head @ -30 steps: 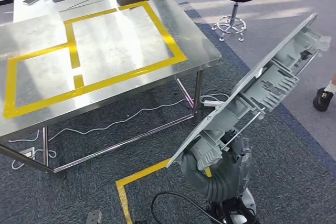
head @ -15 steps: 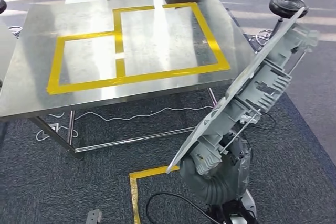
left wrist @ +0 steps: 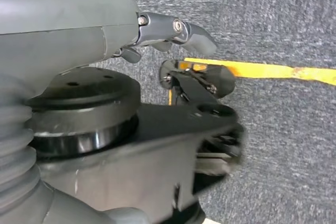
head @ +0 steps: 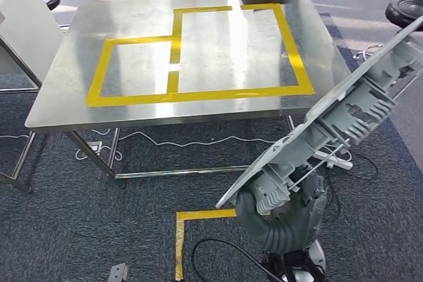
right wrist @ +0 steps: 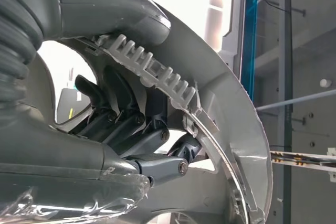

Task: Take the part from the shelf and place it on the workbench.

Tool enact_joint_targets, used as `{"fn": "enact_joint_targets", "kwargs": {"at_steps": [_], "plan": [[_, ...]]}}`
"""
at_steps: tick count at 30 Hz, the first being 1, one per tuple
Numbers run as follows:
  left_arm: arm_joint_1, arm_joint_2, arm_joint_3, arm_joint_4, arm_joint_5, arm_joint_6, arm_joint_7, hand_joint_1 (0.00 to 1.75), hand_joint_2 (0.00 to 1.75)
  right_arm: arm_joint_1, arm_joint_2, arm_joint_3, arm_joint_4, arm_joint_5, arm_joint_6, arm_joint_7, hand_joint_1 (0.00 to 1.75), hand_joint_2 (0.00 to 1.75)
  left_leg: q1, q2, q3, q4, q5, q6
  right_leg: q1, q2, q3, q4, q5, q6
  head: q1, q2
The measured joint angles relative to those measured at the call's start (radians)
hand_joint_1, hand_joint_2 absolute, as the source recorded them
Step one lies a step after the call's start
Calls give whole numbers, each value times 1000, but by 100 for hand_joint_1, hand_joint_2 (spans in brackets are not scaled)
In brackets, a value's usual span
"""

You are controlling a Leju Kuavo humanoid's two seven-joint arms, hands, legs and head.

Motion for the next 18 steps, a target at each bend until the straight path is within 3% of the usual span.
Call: {"fn": "enact_joint_targets", "kwargs": {"at_steps": [1,2,4,5,7,10,12,14,15,16,18], "plan": [[0,1,0,0,-1,0,-2,0,175,1,0,0,-1,4,-9,-1,175,175,0,1,3,-3,14,1,0,-5,0,0,0,0,0,0],[1,2,0,0,-1,-1,-8,0,175,1,0,-1,-2,10,-18,-3,175,175,0,1,25,-44,42,3,0,-8,1,0,-1,0,0,0],[0,3,0,0,-2,-9,-32,0,175,1,0,-1,-8,23,-40,-5,175,175,-1,3,100,-179,100,11,3,-11,2,1,-3,5,0,0],[-1,3,0,0,-1,-15,-50,0,175,2,0,-2,-11,30,-53,-6,175,175,-2,4,129,-231,113,15,5,-11,2,2,-4,9,0,0],[-3,3,0,0,2,-27,-83,0,175,6,0,-4,-15,41,-84,-8,175,175,-5,4,150,-274,112,22,8,-12,0,0,-5,19,0,0],[-4,3,0,0,7,-34,-106,0,175,19,0,-7,-21,50,-134,-4,175,175,-1,3,153,-281,113,39,6,-13,-3,10,-18,36,2,0],[-4,3,0,0,10,-35,-109,0,175,25,0,-7,-25,61,-163,7,175,175,3,3,156,-285,114,48,6,-13,-44,97,-68,43,7,0],[-3,3,0,0,13,-35,-109,0,175,29,0,-8,-25,73,-180,22,175,175,2,3,157,-285,112,52,6,-13,-110,231,-125,47,11,0],[-2,3,0,0,14,-35,-109,0,175,32,0,-8,-25,76,-185,27,175,175,2,3,158,-284,111,53,7,-13,-133,273,-134,48,12,0],[-1,3,0,0,15,-35,-109,0,175,34,0,-8,-25,77,-189,31,175,175,3,2,159,-284,110,53,7,-13,-138,278,-123,48,12,0],[0,3,0,0,15,-35,-109,0,175,37,0,-8,-25,81,-196,36,175,175,4,-2,165,-283,107,49,5,-13,-91,175,-54,49,13,0]]}}
